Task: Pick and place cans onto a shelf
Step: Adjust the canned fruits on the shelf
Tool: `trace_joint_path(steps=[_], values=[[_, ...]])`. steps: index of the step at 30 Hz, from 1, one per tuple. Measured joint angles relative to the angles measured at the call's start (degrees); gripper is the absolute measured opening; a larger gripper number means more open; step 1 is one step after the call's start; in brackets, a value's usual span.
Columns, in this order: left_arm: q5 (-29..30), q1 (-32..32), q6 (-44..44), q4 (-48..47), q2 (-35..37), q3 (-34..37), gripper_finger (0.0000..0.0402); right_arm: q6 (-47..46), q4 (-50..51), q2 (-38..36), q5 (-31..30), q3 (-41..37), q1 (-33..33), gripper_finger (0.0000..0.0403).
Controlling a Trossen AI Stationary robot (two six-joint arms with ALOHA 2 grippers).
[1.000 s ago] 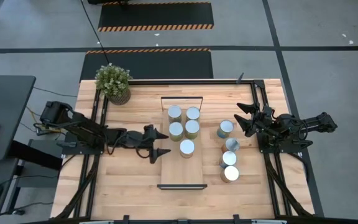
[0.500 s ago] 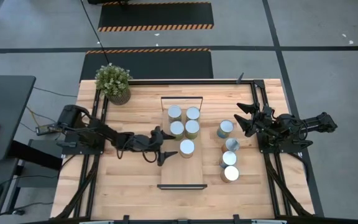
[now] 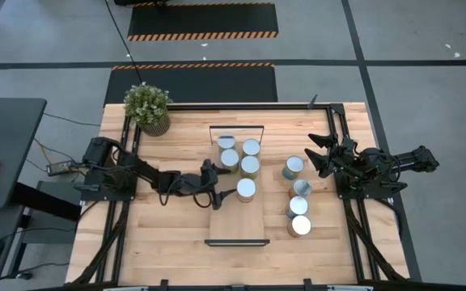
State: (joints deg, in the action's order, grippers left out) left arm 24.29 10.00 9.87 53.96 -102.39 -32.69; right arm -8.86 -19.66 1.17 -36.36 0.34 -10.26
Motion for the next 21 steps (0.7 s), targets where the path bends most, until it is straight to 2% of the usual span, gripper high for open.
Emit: trace_joint_path(steps=[5, 9, 15, 21], values=[[-2.0, 0.5, 2.2, -0.2, 0.0, 0.0, 0.0357, 0.0, 0.0, 0.0, 0.0, 0.0, 0.0, 0.0378], [-4.7, 2.4, 0.1, -0.2, 0.0, 0.0, 0.0357, 0.0, 0.0, 0.0, 0.0, 0.0, 0.0, 0.0378], [-2.9, 3.5, -4.1, -0.2, 0.0, 0.0, 0.0357, 0.0, 0.0, 0.0, 0.0, 0.0, 0.0, 0.0378], [-3.0, 3.8, -1.6, -0.3, 0.2, 0.0, 0.0357, 0.0, 0.0, 0.0, 0.0, 0.0, 0.0, 0.0378]])
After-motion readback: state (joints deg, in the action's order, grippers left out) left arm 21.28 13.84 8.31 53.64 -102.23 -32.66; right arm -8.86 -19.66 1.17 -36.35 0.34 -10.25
